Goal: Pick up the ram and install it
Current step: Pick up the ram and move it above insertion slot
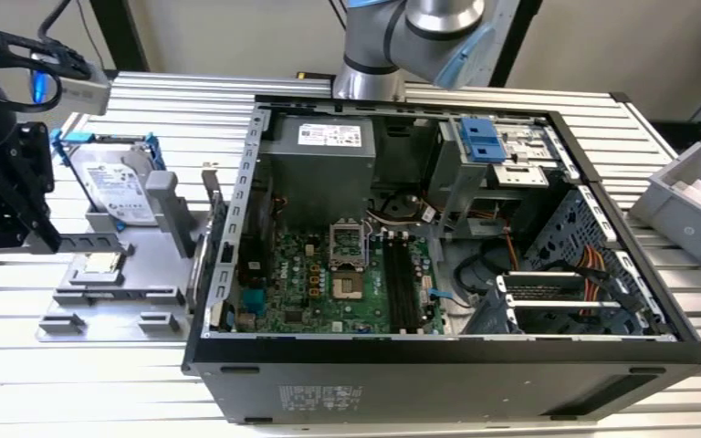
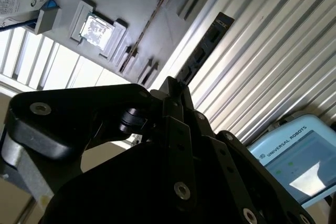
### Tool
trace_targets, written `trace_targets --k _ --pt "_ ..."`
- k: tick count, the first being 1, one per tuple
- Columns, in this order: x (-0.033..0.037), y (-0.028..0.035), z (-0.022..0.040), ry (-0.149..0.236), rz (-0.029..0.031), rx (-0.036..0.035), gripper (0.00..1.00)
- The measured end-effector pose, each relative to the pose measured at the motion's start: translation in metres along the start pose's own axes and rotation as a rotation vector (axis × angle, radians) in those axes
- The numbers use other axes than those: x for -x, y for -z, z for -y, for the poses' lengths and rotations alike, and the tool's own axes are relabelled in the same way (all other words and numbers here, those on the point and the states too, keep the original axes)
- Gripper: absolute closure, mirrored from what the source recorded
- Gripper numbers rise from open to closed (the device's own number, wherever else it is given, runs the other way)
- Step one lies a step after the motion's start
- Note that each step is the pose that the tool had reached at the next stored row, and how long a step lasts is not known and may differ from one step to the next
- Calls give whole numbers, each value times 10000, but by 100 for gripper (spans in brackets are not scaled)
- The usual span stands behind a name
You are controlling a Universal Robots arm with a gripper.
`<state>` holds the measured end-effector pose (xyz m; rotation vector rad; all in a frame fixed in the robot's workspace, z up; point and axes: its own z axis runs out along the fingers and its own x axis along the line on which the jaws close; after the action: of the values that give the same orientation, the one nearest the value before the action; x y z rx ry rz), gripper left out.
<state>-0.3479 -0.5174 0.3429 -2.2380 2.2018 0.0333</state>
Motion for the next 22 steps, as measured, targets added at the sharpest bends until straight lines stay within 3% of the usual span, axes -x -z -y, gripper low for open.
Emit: trace_targets --k 15,22 --pt "35 155 -4 0 1 -4 100" --pt "67 246 -5 1 2 -55 100"
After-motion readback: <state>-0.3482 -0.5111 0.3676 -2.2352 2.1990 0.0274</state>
